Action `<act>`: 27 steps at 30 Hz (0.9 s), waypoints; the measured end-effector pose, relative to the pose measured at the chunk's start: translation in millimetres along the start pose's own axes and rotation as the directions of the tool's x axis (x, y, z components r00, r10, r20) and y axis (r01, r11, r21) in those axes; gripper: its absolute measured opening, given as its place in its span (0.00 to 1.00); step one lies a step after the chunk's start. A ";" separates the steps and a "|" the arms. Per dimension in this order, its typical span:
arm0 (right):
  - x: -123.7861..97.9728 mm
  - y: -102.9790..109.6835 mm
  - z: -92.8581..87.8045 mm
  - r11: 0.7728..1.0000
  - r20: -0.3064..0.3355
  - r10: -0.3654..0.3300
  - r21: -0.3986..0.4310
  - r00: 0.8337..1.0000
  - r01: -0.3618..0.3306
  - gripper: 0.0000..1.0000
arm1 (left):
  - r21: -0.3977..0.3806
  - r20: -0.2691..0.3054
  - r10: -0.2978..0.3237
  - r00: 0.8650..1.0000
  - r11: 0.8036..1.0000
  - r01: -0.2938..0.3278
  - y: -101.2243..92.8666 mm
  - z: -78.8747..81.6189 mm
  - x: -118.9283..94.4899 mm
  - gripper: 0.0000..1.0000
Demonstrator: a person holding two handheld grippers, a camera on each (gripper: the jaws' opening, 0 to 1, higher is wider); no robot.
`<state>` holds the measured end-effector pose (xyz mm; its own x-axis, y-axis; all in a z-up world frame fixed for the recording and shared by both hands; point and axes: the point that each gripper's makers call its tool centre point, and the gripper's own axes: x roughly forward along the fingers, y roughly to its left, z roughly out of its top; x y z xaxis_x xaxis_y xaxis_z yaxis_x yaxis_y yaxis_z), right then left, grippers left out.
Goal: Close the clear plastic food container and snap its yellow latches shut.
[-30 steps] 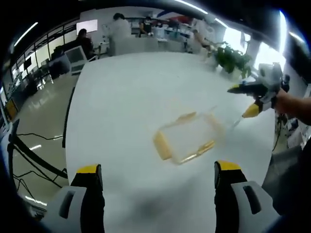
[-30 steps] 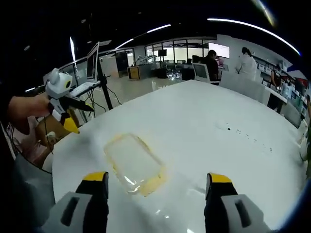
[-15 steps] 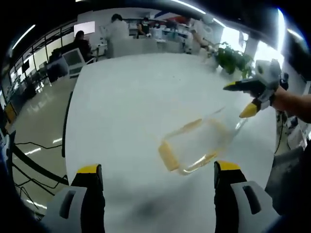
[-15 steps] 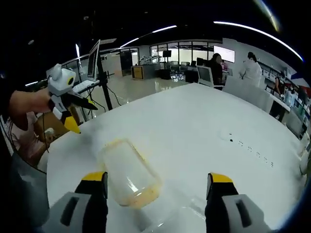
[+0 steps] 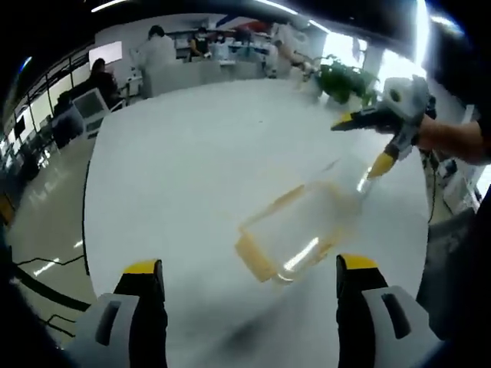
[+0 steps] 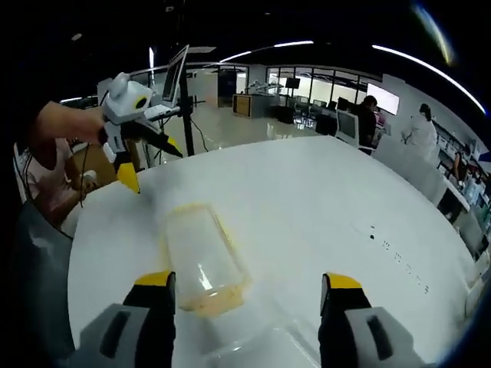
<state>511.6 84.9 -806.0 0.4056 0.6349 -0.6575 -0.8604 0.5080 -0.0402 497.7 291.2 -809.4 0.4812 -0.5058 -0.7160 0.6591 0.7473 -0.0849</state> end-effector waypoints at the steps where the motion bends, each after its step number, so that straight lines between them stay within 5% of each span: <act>1: 1.1 1.0 -1.2 1.000 -0.008 0.007 -0.012 1.000 -0.007 0.77 | 0.040 -0.012 -0.012 1.000 0.999 0.013 -0.1 -0.5 3.1 0.90; 6: 4.1 9.4 -4.5 0.996 -0.034 0.072 -0.059 0.997 -0.074 0.77 | 0.159 -0.040 -0.075 0.996 0.984 0.080 -5.9 -0.3 11.0 0.82; 9: 6.1 15.4 -6.9 0.986 -0.060 0.110 -0.118 0.992 -0.116 0.76 | 0.249 -0.082 -0.134 0.988 0.957 0.151 -13.2 -1.8 15.0 0.81; 12: 8.1 22.4 -10.7 0.974 -0.086 0.145 -0.162 0.986 -0.157 0.76 | 0.310 -0.160 -0.224 0.961 0.913 0.264 -30.6 -9.9 17.3 0.81; 14: 8.3 30.7 -11.4 0.963 -0.090 0.196 -0.169 0.976 -0.209 0.78 | 0.266 -0.119 -0.331 0.936 0.898 0.351 -48.4 -1.3 16.7 0.81; 18: 7.1 35.1 -13.6 0.951 -0.107 0.224 -0.191 0.969 -0.241 0.77 | 0.420 -0.238 -0.289 0.927 0.830 0.367 -41.5 -14.1 19.2 0.80; 27: 13.2 35.6 -22.3 0.940 -0.155 0.231 -0.219 0.961 -0.261 0.72 | 0.450 -0.231 -0.300 0.925 0.810 0.375 -31.6 -10.5 26.7 0.75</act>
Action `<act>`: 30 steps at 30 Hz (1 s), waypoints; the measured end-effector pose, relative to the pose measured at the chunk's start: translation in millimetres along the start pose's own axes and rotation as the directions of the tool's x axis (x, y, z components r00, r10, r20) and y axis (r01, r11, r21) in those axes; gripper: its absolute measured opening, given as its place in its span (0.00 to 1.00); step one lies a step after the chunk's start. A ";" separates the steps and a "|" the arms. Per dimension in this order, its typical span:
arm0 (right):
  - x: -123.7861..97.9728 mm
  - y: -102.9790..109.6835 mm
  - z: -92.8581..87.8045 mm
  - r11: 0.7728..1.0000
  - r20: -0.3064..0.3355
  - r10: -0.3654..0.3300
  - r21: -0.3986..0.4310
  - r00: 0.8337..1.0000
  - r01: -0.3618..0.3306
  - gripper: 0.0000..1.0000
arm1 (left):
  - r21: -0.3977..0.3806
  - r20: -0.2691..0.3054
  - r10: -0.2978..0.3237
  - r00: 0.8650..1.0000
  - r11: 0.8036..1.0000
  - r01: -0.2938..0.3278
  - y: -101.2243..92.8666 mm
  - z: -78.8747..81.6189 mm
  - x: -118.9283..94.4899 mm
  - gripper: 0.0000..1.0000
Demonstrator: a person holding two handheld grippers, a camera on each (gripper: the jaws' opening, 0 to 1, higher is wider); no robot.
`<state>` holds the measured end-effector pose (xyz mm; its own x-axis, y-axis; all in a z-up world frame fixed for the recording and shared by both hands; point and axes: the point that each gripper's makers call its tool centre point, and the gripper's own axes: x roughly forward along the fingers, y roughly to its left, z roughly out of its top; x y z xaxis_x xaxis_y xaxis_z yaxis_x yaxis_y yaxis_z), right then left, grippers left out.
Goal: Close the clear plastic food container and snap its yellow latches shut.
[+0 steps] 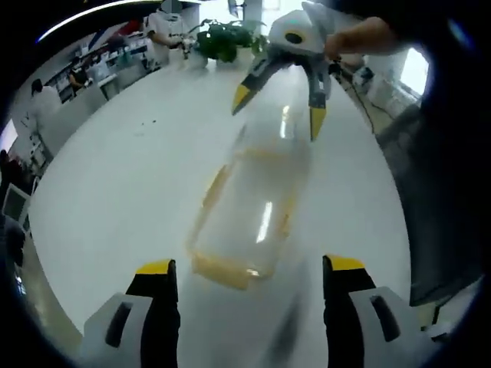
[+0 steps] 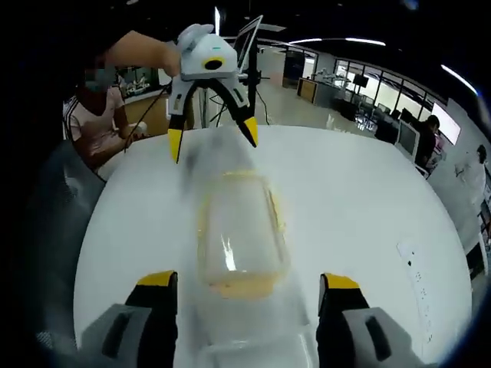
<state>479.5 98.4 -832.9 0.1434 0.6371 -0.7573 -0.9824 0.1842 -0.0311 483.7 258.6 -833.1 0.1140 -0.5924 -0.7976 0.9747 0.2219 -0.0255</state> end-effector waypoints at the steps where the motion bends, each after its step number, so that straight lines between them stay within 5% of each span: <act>1: 1.2 -0.1 -0.9 1.000 -0.006 0.002 -0.007 1.000 -0.002 0.69 | 0.010 -0.007 -0.007 1.000 1.000 0.008 0.4 -1.8 1.5 0.75; 7: 17.4 11.5 -13.0 0.997 -0.062 0.072 0.039 0.995 -0.070 0.61 | 0.075 -0.044 -0.049 0.998 0.996 0.052 5.7 -13.4 12.6 0.58; 11: 23.4 2.4 -12.1 0.997 -0.079 0.049 -0.054 0.996 -0.053 0.54 | 0.072 -0.048 -0.059 0.997 0.995 0.062 8.8 -19.4 17.6 0.61; 18: 36.0 1.2 -22.9 0.995 -0.168 0.072 -0.058 0.983 -0.083 0.46 | 0.093 -0.083 -0.078 0.993 0.992 0.086 15.6 -36.9 32.1 0.55; 30: 40.5 -0.1 -25.3 0.984 -0.309 0.064 -0.141 0.949 -0.112 0.37 | 0.176 -0.084 -0.074 0.994 0.980 0.088 7.2 -26.0 36.1 0.49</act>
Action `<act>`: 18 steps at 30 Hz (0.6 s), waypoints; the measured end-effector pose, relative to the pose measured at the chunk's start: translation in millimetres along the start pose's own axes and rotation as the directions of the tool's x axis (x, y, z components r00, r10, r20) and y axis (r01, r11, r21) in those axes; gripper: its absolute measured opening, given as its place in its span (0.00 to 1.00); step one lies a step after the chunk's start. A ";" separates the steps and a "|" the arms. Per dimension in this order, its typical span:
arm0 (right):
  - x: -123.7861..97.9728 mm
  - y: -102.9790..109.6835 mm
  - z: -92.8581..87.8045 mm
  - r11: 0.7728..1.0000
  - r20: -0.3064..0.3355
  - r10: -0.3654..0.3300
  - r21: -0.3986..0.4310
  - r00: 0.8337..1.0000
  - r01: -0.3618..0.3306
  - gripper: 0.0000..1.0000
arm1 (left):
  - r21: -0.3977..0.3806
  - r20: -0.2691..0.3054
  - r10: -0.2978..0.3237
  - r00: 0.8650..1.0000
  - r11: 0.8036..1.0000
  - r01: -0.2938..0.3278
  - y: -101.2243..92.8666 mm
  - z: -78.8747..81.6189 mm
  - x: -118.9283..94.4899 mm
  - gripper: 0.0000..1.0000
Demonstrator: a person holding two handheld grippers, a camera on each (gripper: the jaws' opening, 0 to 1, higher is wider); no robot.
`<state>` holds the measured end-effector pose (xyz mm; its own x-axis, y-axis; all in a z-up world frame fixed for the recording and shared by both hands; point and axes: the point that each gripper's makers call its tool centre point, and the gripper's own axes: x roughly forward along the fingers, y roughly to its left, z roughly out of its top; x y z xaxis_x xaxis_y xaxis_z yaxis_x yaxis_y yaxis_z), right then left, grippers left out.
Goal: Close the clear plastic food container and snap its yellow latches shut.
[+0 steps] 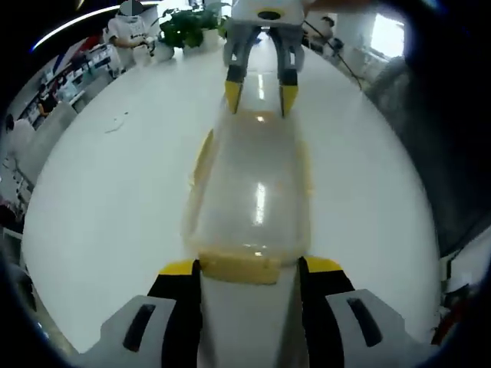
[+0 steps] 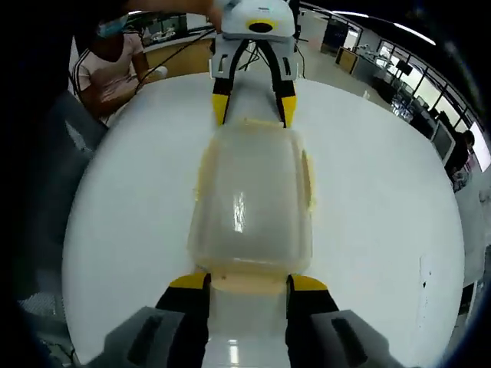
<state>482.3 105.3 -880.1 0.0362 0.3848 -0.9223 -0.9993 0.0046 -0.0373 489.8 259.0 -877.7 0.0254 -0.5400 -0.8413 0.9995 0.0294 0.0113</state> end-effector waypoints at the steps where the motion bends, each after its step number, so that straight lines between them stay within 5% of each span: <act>1: 0.1 -0.5 0.6 1.000 -0.006 0.001 -0.002 1.000 -0.001 0.37 | 0.001 -0.004 0.000 1.000 1.000 0.000 -0.1 -0.7 -0.5 0.49; 5: 1.0 0.1 2.0 0.999 -0.028 0.030 -0.034 0.999 -0.031 0.37 | 0.031 -0.023 -0.010 1.000 0.999 0.010 -3.1 -7.0 -4.8 0.38; 18: 4.5 -2.9 6.7 0.995 -0.080 0.078 -0.056 0.994 -0.083 0.36 | 0.033 -0.058 -0.010 0.998 0.999 0.011 -1.8 -13.8 -4.5 0.38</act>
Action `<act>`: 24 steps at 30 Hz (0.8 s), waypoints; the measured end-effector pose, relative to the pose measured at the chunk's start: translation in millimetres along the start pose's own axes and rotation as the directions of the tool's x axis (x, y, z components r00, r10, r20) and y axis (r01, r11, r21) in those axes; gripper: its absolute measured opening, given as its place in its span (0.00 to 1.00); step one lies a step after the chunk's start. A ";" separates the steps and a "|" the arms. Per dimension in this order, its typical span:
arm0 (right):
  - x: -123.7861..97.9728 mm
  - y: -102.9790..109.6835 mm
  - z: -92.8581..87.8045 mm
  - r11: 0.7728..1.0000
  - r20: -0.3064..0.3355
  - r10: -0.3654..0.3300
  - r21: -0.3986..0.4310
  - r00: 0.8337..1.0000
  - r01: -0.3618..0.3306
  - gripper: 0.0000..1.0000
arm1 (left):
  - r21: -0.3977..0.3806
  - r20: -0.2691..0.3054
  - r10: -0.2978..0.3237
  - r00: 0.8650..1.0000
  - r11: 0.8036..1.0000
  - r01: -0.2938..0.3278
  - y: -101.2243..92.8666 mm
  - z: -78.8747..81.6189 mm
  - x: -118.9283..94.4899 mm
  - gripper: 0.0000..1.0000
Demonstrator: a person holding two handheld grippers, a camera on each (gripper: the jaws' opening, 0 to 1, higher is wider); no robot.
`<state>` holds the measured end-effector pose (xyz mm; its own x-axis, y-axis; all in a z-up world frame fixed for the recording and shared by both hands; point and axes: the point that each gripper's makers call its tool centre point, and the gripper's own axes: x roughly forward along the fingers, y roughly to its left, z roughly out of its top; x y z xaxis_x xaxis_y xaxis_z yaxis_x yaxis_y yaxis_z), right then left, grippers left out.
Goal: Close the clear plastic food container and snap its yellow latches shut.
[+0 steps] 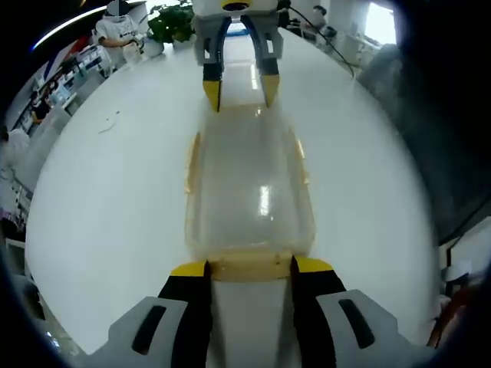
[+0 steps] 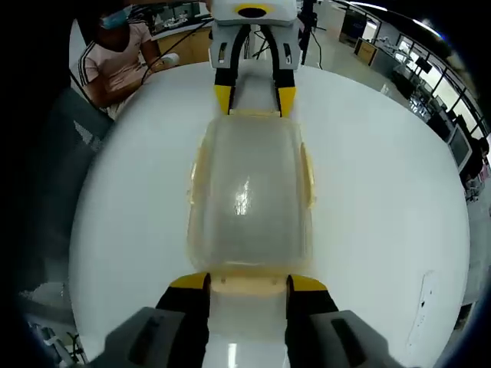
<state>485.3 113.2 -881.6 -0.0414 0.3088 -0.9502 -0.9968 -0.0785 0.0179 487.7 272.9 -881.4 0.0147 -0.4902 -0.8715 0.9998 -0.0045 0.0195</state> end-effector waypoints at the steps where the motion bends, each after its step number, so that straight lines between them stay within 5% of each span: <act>1: 0.3 -1.1 -0.5 1.000 -0.009 -0.010 -0.010 1.000 0.010 0.36 | -0.002 -0.001 0.001 1.000 1.000 -0.001 0.3 0.1 0.2 0.38; 9: 3.4 -17.3 -3.6 0.982 -0.103 -0.152 -0.127 0.983 0.139 0.37 | -0.046 -0.033 0.024 0.999 0.999 -0.025 7.1 0.0 0.7 0.38; 10: 3.4 -11.4 -3.8 0.992 -0.101 -0.123 -0.048 0.987 0.119 0.37 | -0.040 -0.038 0.022 0.999 0.999 -0.023 6.8 0.0 0.6 0.38; 19: 2.1 -14.4 -3.7 0.991 -0.062 -0.119 -0.072 0.991 0.114 0.36 | -0.051 -0.083 0.027 0.996 0.998 -0.031 6.6 -0.2 1.5 0.38; 21: 3.3 -10.0 -6.1 0.996 -0.068 -0.092 0.006 0.993 0.092 0.36 | -0.063 -0.086 0.030 0.996 0.997 -0.035 6.7 0.5 1.9 0.37; 24: 2.4 -15.3 -4.0 0.995 -0.050 -0.091 -0.039 0.995 0.089 0.35 | -0.072 -0.097 0.038 0.995 0.996 -0.045 4.3 -0.4 1.9 0.35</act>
<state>500.8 111.3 -885.3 0.0531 0.2669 -0.9623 -0.9931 -0.0872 -0.0790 492.0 272.3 -883.2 0.0538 -0.4032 -0.9135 0.9965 0.0804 0.0232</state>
